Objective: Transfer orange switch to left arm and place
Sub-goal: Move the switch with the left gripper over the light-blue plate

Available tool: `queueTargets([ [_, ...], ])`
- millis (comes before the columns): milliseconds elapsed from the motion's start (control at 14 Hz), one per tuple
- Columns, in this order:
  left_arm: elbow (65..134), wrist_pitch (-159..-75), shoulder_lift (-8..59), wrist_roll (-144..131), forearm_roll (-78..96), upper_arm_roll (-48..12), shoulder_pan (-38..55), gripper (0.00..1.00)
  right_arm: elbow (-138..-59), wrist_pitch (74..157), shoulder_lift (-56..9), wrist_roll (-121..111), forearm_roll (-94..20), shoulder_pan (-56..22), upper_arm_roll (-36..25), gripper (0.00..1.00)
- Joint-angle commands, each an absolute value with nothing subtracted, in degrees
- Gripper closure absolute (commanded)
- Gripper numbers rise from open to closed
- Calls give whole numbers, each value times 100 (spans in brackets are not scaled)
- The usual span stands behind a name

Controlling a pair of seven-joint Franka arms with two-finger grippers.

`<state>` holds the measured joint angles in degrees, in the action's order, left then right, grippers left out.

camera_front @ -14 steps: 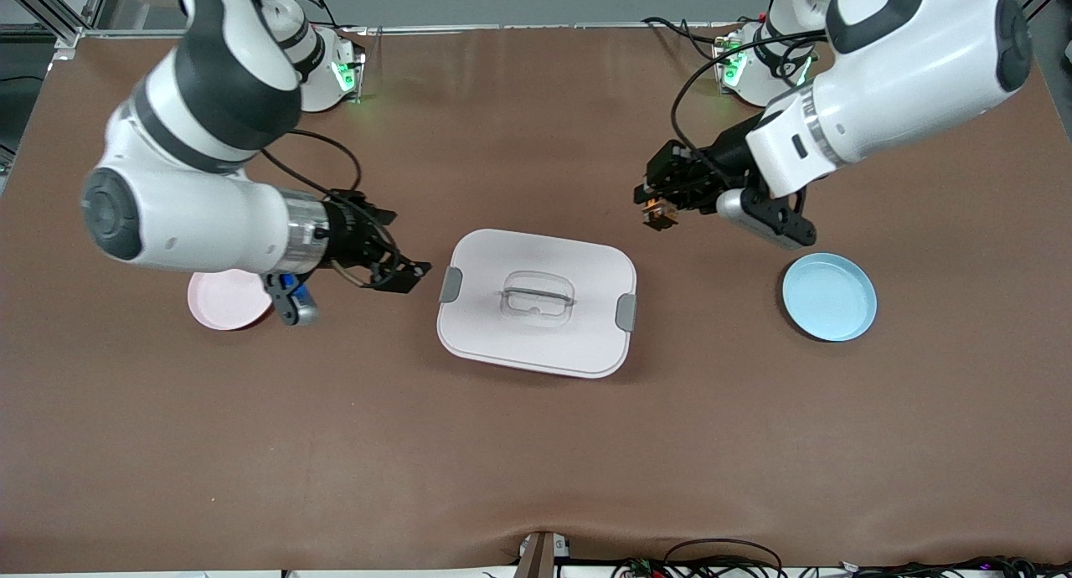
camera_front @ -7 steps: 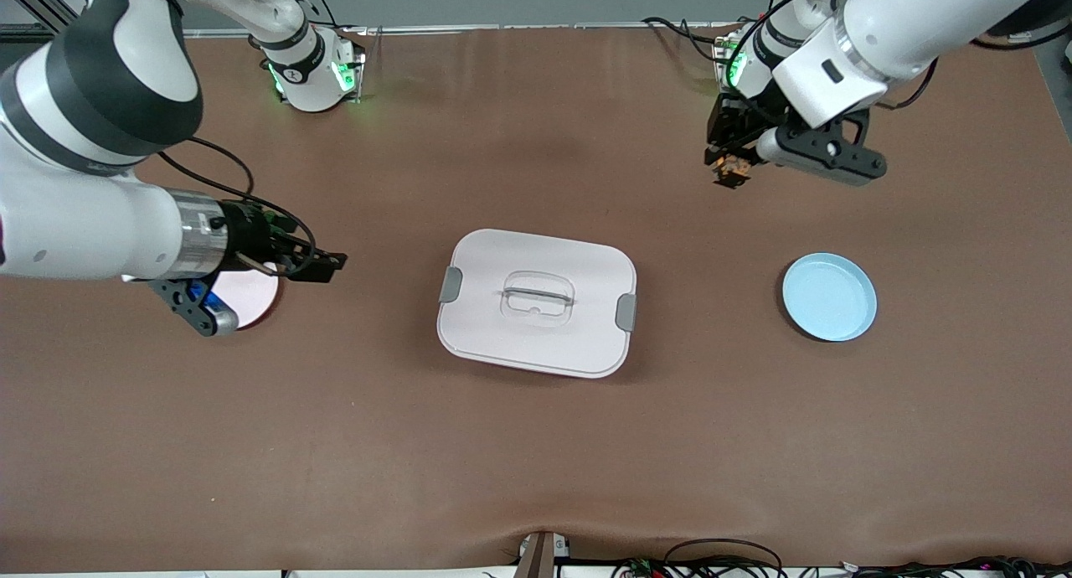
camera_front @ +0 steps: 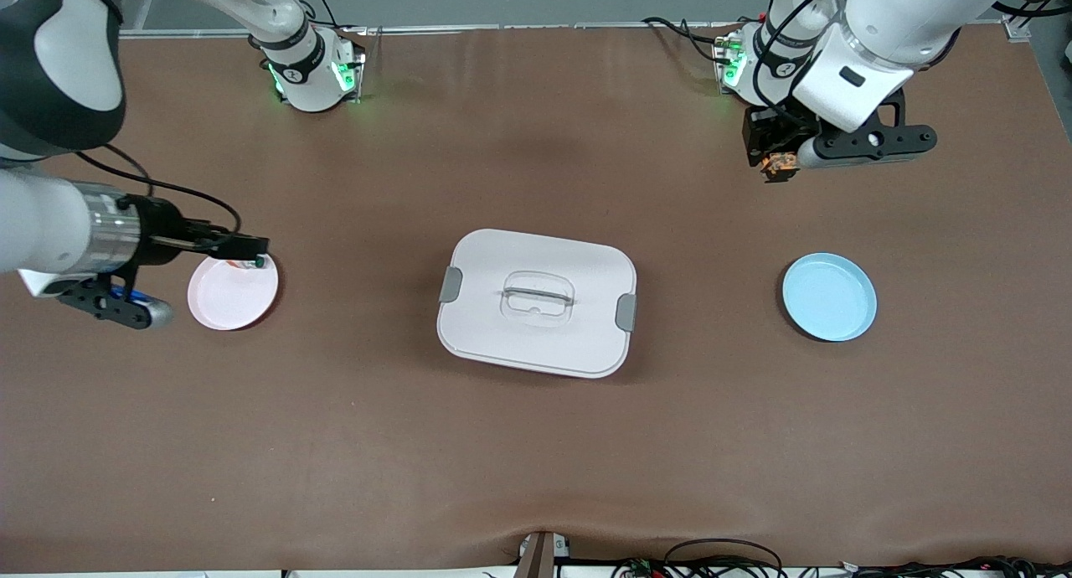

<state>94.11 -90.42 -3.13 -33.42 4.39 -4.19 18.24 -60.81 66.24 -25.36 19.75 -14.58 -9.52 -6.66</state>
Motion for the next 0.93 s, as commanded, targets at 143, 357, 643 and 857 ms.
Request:
queueTargets([
  [143, 9483, -8965, -325, -4489, -61, -448, 1793, 100, -5941, 6285, -2443, 802, -1021, -502, -580, 0],
  [357, 9475, -8956, -229, -5261, -53, -439, 1758, 100, -5906, 6284, -2452, 90, -563, -440, -580, 0],
  [643, 9413, -8956, -123, -6599, 9, -378, 1662, 100, -5906, 6354, -2496, 18, -519, -142, -563, 0],
  [857, 9422, -8790, -79, -6758, 18, -378, 1477, 100, -5915, 6381, -2505, 18, -519, -53, -554, 0],
])
